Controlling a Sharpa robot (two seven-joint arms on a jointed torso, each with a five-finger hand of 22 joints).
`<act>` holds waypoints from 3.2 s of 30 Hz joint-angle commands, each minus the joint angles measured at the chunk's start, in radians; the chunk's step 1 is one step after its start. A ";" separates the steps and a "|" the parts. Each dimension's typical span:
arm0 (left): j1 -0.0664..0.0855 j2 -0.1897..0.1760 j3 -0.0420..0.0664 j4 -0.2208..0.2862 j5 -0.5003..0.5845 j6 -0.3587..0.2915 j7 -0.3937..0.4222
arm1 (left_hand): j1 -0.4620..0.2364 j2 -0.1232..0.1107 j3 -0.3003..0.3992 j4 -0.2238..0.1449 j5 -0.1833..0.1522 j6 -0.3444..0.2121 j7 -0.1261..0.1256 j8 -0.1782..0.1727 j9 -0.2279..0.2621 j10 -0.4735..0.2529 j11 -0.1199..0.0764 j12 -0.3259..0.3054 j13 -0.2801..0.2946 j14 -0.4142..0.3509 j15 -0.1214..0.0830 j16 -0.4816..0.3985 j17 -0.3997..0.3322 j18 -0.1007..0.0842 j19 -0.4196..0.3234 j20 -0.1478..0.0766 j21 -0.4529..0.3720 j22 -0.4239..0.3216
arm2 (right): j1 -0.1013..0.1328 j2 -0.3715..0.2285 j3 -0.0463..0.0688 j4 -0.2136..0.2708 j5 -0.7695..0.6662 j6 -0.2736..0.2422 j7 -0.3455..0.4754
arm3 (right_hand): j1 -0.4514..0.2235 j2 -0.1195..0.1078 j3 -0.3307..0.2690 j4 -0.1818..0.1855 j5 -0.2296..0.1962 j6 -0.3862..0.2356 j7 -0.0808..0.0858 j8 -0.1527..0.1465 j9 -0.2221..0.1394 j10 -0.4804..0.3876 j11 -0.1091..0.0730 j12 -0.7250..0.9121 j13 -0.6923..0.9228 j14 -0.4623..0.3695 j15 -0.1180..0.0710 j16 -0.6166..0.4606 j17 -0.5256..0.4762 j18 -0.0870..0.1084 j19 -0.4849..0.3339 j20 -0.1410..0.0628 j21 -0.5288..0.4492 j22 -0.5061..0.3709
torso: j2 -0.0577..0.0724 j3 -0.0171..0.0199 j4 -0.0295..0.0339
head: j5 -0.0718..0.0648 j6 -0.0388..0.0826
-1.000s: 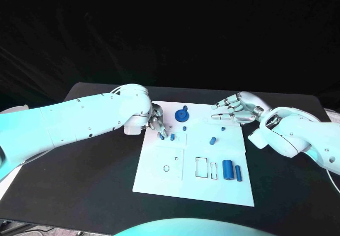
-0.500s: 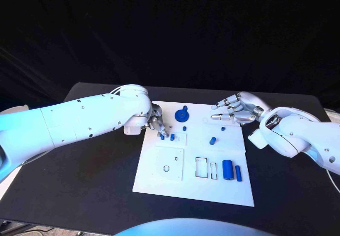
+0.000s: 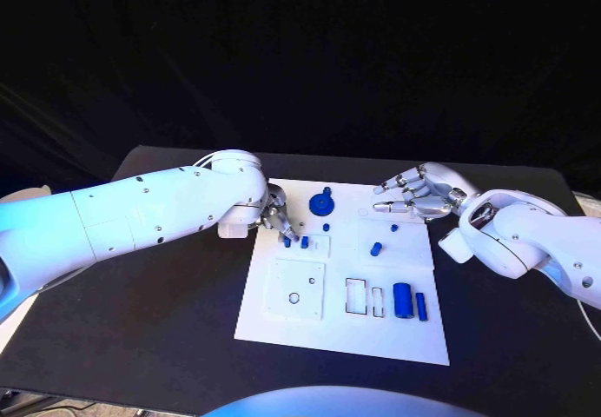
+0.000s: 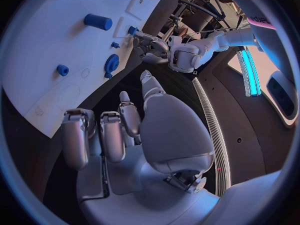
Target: Assemble the parts on the task board
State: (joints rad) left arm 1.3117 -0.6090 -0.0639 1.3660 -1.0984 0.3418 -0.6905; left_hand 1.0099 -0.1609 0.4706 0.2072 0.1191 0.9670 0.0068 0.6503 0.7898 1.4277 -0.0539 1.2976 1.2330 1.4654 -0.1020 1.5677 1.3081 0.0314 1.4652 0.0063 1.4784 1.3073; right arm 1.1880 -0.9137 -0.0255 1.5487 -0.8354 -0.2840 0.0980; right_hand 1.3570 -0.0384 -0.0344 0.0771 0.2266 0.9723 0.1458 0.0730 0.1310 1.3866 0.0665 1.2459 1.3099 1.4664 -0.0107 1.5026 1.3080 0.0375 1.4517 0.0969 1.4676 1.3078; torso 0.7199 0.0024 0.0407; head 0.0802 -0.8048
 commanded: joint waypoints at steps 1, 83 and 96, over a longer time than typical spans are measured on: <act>-0.013 -0.002 -0.009 0.001 0.009 0.031 -0.064 | -0.003 -0.008 -0.030 0.016 0.000 0.008 -0.001 -0.005 0.004 -0.001 -0.006 0.006 0.000 0.105 -0.009 0.003 0.263 -0.007 0.066 -0.005 0.008 0.190 | -0.001 0.001 0.000 0.001 -0.008 0.014 0.006 | 0.003 0.010 -0.005 -0.002 0.004 0.006 0.001 0.001 0.001 -0.002 -0.007 -0.003 0.004 0.076 -0.004 -0.007 0.142 0.013 -0.006 -0.004 -0.005 0.041 | 0.000 -0.0005 0.0002 | 0.000 0.000; -0.085 0.029 -0.010 0.016 -0.396 -0.485 0.534 | 0.457 -0.062 -0.129 -0.041 0.001 0.060 0.098 -0.456 -0.595 -0.327 0.099 -0.964 -1.094 0.055 0.060 -0.186 -0.019 0.058 0.027 0.051 -0.332 -0.068 | -0.010 0.012 0.000 -0.008 -0.017 0.009 0.012 | 0.004 0.012 -0.007 -0.003 0.005 0.006 0.001 0.001 0.002 -0.002 -0.007 -0.002 0.004 0.076 -0.004 -0.007 0.142 0.012 -0.006 -0.004 -0.004 0.041 | 0.001 0.0002 -0.0002 | -0.035 0.033; -0.092 0.070 -0.010 -0.031 -0.410 -0.465 0.525 | 0.466 -0.055 -0.097 -0.058 0.002 0.072 0.104 -0.481 -0.608 -0.330 0.109 -1.018 -1.123 0.054 0.070 -0.183 -0.029 0.061 0.025 0.057 -0.354 -0.082 | -0.010 0.013 0.000 -0.007 -0.017 -0.004 0.016 | 0.005 0.013 -0.007 -0.004 0.005 0.006 0.001 0.000 0.002 -0.002 -0.007 -0.002 0.004 0.077 -0.004 -0.007 0.143 0.012 -0.006 -0.004 -0.004 0.042 | 0.001 0.0000 -0.0005 | -0.039 0.031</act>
State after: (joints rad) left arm 1.2209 -0.5434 -0.0746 1.3377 -1.4885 -0.1479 -0.1600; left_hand 1.4758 -0.2241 0.3672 0.1495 0.1236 1.0346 0.1104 0.1748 0.1835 1.0990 0.0500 0.2824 0.1118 1.4655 -0.0377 1.3864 1.2800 0.0856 1.4651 0.0640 1.1288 1.2259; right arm 1.1793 -0.9012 -0.0255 1.5402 -0.8435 -0.2855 0.1022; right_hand 1.3609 -0.0344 -0.0370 0.0744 0.2266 0.9723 0.1458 0.0730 0.1318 1.3865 0.0666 1.2463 1.3107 1.4664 -0.0107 1.4987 1.3079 0.0376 1.4481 0.0933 1.4676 1.3080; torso 0.7212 0.0021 0.0389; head 0.0422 -0.7730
